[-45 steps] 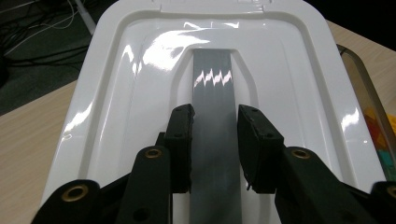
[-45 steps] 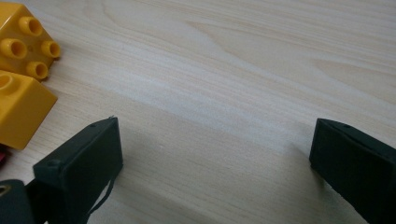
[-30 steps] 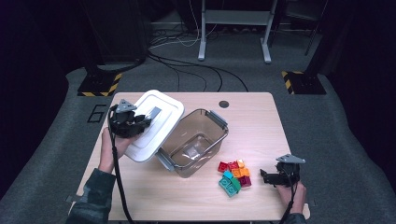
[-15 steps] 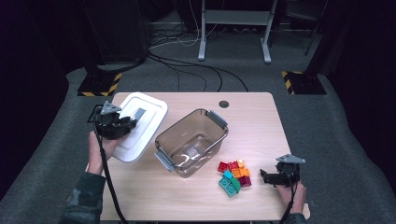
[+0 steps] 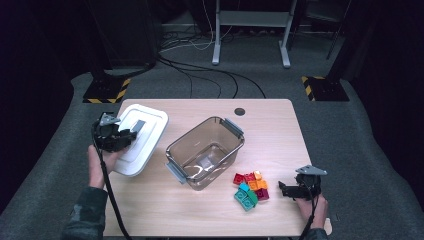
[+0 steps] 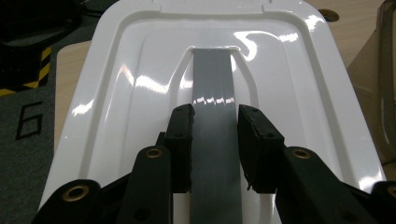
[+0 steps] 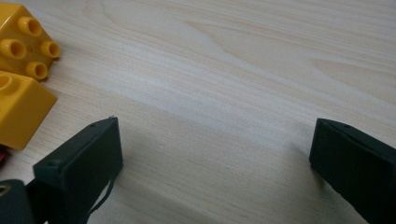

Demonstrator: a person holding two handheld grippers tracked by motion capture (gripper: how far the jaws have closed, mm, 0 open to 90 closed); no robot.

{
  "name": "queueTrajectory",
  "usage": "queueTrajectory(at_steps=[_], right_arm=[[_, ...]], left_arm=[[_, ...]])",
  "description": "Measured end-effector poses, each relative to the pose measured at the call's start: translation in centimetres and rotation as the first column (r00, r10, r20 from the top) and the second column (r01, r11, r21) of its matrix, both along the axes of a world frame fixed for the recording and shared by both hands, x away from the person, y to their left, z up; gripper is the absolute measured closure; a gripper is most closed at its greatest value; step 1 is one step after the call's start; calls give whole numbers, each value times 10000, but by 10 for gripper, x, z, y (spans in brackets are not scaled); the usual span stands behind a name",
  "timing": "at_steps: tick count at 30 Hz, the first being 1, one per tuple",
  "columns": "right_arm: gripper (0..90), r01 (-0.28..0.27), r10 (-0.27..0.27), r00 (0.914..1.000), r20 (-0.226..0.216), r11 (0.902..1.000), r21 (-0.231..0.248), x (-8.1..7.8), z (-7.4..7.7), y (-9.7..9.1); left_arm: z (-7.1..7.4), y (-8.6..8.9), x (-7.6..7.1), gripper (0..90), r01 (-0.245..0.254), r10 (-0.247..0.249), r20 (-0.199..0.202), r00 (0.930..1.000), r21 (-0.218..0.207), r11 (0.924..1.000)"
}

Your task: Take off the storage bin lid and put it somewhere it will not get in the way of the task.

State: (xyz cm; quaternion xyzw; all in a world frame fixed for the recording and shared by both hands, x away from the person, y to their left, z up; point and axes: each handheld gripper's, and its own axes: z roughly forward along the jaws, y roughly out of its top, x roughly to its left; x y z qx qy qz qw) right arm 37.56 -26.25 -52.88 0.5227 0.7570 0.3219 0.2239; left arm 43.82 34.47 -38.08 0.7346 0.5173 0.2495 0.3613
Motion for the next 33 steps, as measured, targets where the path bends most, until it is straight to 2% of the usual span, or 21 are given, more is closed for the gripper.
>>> queueTrajectory(at_steps=[6, 13, 20, 21, 25, 28, 33], right_arm=[[15, -1, 1, 10000, 0, 10000, 1, 0, 0, 0], [15, 1, -1, 10000, -2, 10000, 2, 0, 0, 0], [15, 0, 0, 10000, -2, 10000, 3, 0, 0, 0], [15, 0, 0, 10000, -3, 10000, 2, 0, 0, 0], [15, 0, 0, 10000, -2, 10000, 1, 0, 0, 0], [15, 0, 0, 10000, -8, 10000, 4, 0, 0, 0], [15, 3, -3, 10000, -8, 10000, 8, 0, 0, 0]], left_arm=[[-15, 5, 4, 667, -283, 283, -21, 9996, -84, 9996], [-36, 8, 10, 666, -465, 462, -376, 9982, -72, 9989], [-51, 10, 15, 667, -578, 573, -596, 9966, -70, 9983], [-57, 10, 16, 667, -685, 674, -774, 9947, -118, 9976], [-64, 9, 18, 666, -772, 759, -779, 9941, -133, 9969], [-72, 9, 21, 666, -851, 846, -943, 9919, -12, 9964], [-87, 8, 29, 666, -1234, 1208, -1236, 9849, -134, 9923]])
